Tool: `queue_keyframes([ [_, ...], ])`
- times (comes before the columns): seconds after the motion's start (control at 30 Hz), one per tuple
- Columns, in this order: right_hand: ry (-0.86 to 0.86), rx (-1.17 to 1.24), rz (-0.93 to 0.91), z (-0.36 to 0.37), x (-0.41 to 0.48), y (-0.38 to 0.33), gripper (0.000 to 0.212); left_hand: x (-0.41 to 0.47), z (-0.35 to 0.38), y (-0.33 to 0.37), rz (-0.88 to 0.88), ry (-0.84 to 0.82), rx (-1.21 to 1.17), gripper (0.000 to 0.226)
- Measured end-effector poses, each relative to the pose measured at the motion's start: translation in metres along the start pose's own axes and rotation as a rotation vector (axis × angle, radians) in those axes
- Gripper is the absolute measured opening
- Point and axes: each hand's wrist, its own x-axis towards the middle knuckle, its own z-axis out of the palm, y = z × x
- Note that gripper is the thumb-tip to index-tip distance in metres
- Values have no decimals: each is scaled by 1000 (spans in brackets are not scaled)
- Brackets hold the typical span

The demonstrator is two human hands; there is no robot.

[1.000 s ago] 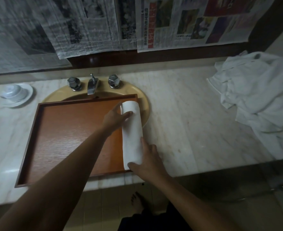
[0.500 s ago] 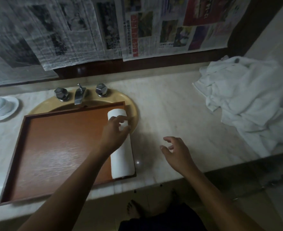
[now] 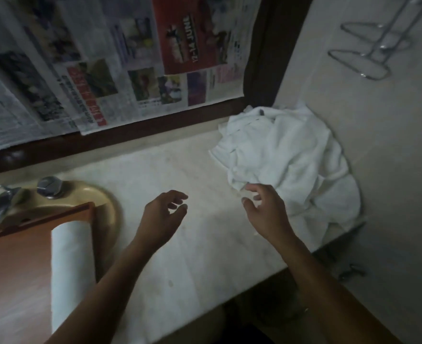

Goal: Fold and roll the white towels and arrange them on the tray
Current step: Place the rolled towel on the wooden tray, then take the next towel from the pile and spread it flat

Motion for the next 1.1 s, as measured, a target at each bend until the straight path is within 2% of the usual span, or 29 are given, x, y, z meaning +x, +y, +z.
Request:
queue_keyframes([
  [0.1,103,-85,-24,-34,55,34,35,31,35,34,17,-18,-1,19],
  [0.27,342,-237,83,-87,141,90,60,70,79,81,28,-12,-53,18],
  [0.37,336,-251,225,-109,183,112,71,84,101,97,28,-26,-58,18],
  [0.4,285,-231,255,-113,193,118,68,87,107,102,25,-32,-59,18],
  [0.5,134,-228,321,-119,212,132,40,93,119,110,12,-59,-61,19],
  [0.6,173,-151,294,-131,226,129,27,97,122,109,-18,-71,-57,19],
  [0.7,233,75,144,-148,234,97,20,103,118,111,-69,-70,-38,20],
  [0.77,228,205,-9,-158,231,62,10,109,112,119,-39,-47,-36,21],
  [0.87,40,266,-211,-166,217,5,11,119,101,138,49,1,-44,24],
  [0.97,-267,311,-330,-170,185,-47,13,128,84,162,128,61,-68,62],
  [1.03,-465,331,-383,-172,158,-75,15,126,64,182,284,36,-112,79],
  [1.1,-573,351,-449,-173,137,-93,15,119,46,197,442,-52,-156,62],
])
